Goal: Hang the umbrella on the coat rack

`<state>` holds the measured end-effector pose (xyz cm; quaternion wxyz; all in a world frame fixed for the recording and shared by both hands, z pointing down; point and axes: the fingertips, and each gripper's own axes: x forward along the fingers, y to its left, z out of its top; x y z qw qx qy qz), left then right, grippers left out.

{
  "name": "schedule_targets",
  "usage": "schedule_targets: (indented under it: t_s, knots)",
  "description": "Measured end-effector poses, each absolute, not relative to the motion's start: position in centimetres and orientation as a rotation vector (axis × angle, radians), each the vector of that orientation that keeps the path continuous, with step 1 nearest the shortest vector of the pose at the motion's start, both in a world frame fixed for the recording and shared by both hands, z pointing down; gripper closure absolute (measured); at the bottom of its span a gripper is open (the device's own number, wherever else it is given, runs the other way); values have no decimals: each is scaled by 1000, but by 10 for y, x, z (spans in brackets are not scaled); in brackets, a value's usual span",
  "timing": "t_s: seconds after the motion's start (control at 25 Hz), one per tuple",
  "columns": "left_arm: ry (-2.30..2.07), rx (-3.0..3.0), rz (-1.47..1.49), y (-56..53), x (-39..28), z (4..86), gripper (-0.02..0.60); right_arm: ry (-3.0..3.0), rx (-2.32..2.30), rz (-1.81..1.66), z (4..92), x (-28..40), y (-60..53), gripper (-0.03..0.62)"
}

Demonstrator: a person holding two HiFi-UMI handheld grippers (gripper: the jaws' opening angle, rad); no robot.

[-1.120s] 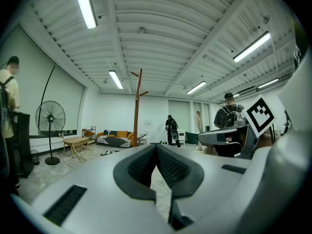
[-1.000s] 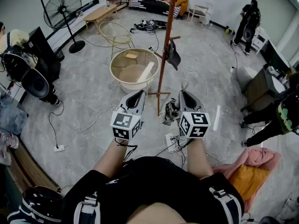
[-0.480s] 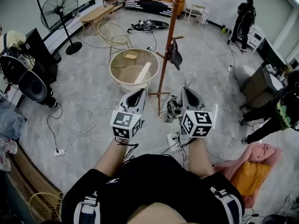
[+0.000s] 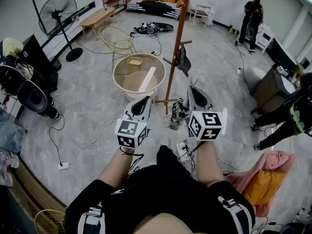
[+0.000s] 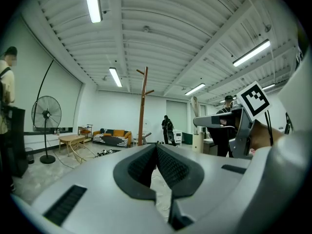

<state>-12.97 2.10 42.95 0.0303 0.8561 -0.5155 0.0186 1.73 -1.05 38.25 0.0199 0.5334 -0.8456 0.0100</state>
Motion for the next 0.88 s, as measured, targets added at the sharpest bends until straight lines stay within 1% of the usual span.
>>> schedule_targets:
  t_s: [0.32,0.68,0.88]
  knots:
    - [-1607,2649,81,-78,-146,432,565,-2657,1671,-5,367,3,-109,576]
    - [-1639,2667,68,-225,-131,401,565,-2751,1599,-116,308,5,-249,576]
    - [-1661,2653,64,-296,-123,399,565,-2765,1571,-198,281,5,-326,576]
